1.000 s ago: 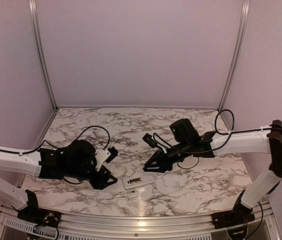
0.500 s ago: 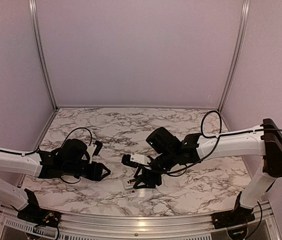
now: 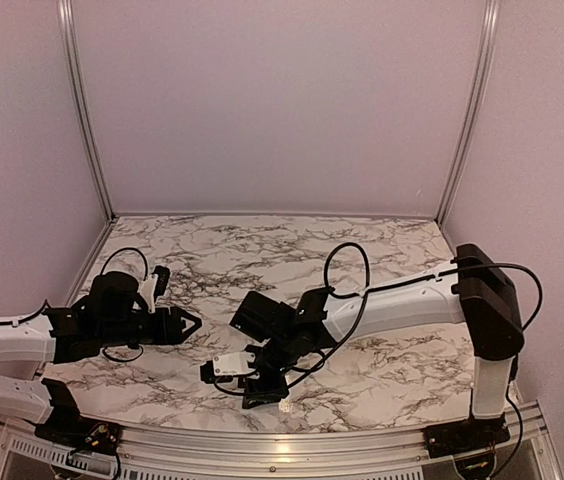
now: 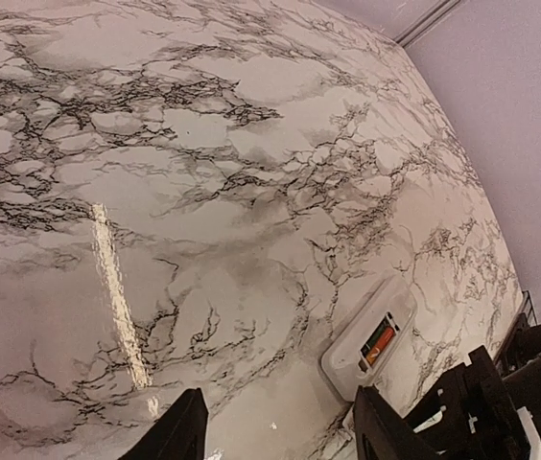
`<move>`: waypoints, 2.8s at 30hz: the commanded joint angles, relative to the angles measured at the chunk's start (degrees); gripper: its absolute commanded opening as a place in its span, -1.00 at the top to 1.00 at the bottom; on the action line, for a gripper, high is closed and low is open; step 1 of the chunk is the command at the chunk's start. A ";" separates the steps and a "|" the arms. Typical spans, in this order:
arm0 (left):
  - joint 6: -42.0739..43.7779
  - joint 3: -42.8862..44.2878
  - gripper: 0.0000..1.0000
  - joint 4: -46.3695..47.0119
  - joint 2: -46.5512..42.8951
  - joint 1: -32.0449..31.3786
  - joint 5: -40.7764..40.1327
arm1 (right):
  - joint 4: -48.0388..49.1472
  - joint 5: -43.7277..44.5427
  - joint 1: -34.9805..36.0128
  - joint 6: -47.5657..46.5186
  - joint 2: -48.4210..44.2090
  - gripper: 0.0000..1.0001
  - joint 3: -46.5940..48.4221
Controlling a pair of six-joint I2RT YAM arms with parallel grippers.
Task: Load the batteries into the remote control
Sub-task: Pick up the battery cover from the center of the board.
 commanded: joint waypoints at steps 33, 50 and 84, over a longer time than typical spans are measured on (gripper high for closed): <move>0.43 -1.89 -0.16 0.87 -2.53 0.85 0.82 | -7.16 13.74 0.52 -4.22 7.64 0.13 6.65; 0.63 -0.32 -0.17 0.82 -0.79 0.81 1.16 | -9.28 11.33 0.42 -5.38 7.82 0.29 5.87; 0.23 0.46 -0.20 2.97 2.92 0.81 1.84 | 2.36 5.57 -7.93 -0.80 -4.93 0.74 2.18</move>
